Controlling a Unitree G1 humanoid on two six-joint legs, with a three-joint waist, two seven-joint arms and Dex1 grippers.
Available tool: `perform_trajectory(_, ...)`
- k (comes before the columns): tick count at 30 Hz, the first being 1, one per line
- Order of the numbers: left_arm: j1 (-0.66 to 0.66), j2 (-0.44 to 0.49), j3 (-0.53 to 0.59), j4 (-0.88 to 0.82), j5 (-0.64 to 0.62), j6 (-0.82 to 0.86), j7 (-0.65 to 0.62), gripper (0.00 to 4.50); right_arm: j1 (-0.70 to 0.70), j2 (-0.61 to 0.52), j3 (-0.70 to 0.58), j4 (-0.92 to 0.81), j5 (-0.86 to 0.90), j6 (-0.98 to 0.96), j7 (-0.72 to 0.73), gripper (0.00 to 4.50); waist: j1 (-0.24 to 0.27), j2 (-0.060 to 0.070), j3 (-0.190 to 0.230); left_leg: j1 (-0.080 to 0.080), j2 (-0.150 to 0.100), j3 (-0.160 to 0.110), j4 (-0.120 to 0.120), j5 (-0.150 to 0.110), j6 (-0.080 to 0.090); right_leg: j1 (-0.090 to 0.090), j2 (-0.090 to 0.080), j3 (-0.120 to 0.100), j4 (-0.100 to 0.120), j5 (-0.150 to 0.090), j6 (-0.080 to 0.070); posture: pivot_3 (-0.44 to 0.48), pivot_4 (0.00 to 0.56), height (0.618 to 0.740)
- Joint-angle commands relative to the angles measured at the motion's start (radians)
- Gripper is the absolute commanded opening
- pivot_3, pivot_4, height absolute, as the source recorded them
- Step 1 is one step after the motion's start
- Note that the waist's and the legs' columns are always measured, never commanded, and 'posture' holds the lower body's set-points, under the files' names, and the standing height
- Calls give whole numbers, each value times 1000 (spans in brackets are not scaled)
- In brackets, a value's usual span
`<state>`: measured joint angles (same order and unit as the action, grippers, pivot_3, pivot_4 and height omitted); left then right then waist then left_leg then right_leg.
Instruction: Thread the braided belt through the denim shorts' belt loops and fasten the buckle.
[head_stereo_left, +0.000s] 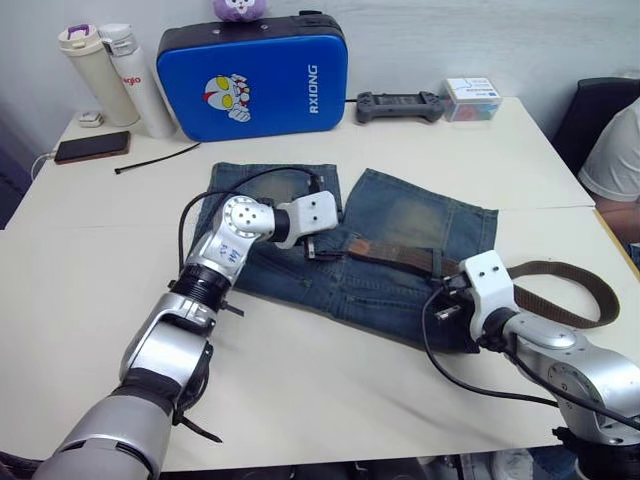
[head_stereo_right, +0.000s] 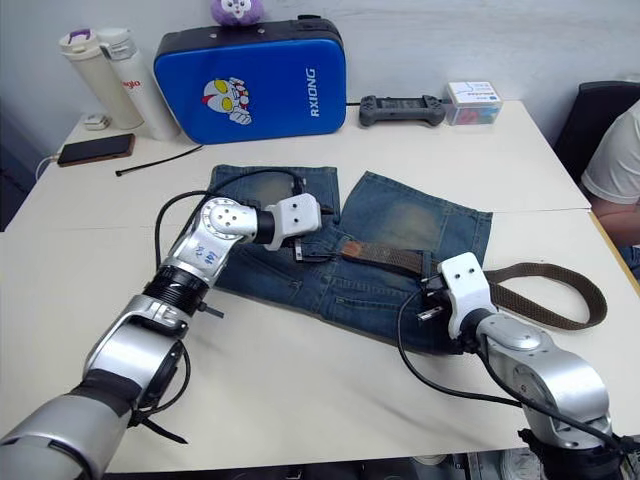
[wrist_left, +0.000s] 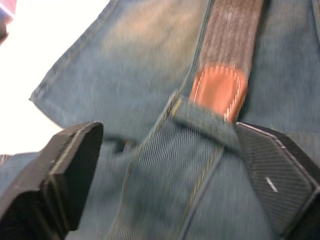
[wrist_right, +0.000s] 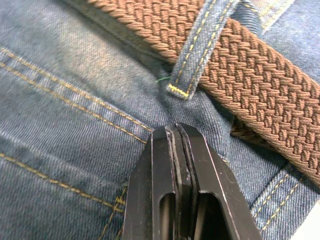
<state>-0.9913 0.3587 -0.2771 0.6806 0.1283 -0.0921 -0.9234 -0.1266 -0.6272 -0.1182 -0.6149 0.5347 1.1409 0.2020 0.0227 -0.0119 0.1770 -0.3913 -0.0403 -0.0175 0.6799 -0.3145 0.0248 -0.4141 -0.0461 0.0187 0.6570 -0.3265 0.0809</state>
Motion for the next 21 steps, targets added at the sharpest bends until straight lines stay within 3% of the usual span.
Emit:
perform_trajectory(1,-24,34,90,-57,-124,130,-106,4491,9,-114,25,-104,5,-73,141,0,0,0,0,0,0,0,0,0,0,0,0,0,0,0,0,0,150,738)
perform_trajectory(8,41,95,167,-265,-297,429,-245,4491,-29,-281,6,-168,2,-308,394,0,-1,0,0,-1,0,0,0,0,0,-1,0,0,0,0,0,0,150,738)
perform_trajectory(12,100,127,164,-395,-341,540,-269,4500,-36,-375,59,-206,6,-334,516,1421,-1,0,0,-1,0,0,1,0,0,-1,0,0,0,0,0,0,150,738)
perform_trajectory(17,148,151,167,-486,-366,608,-253,4500,-21,-435,245,-153,-232,-535,551,3807,2,0,0,-1,0,-1,1,0,0,0,0,0,-1,0,0,0,150,738)
perform_trajectory(21,189,179,161,-548,-380,641,-259,4500,-12,-397,336,-115,-311,-576,551,3807,0,0,0,-1,0,-1,2,-1,-1,0,0,0,-1,0,0,0,150,738)
